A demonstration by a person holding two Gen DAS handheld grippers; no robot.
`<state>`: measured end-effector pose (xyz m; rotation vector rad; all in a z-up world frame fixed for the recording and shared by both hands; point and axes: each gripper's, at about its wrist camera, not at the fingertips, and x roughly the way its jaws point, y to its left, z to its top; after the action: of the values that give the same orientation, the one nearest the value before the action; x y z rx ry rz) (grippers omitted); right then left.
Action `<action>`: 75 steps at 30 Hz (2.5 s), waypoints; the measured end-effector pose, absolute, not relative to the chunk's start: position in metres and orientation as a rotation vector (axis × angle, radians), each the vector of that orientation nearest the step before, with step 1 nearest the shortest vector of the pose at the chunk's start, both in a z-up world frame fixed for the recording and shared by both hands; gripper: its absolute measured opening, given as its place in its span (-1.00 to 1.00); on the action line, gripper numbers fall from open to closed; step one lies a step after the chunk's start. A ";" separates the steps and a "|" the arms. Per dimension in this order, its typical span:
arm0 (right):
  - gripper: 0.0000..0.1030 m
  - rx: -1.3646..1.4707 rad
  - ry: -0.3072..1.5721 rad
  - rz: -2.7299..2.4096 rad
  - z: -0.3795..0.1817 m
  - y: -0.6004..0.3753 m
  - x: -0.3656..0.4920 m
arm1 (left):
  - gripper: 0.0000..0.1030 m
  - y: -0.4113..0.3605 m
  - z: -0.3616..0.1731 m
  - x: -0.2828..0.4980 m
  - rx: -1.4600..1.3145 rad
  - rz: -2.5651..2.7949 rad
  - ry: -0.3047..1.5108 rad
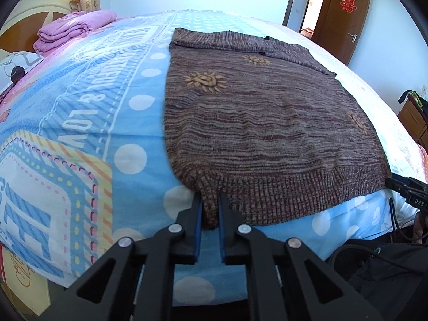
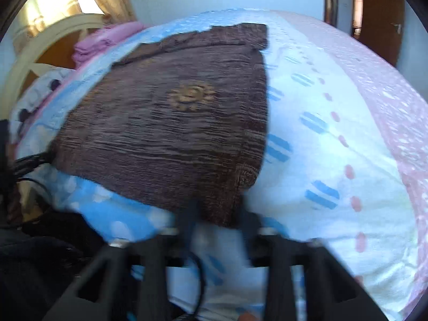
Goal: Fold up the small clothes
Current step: 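Grasp the brown sweater hem with both tools, then lift the held hem with both tools and fold it toward the collar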
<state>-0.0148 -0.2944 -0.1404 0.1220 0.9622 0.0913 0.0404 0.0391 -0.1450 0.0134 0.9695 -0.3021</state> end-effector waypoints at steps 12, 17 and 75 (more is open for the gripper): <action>-0.89 0.277 0.685 0.154 -0.080 -0.322 -0.040 | -0.82 0.063 -0.084 0.039 -0.080 -0.338 0.812; -0.90 0.338 0.636 0.214 -0.067 -0.327 -0.049 | -0.83 0.062 -0.073 0.033 -0.089 -0.387 0.792; -0.43 -0.034 0.851 -0.029 -0.106 -0.358 0.348 | -0.51 -0.035 -0.119 0.382 0.197 -0.086 0.826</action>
<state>0.3482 -0.3584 -0.1065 -0.0340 0.8506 -0.0294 0.3816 -0.0352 -0.1185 0.1973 0.8264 -0.0859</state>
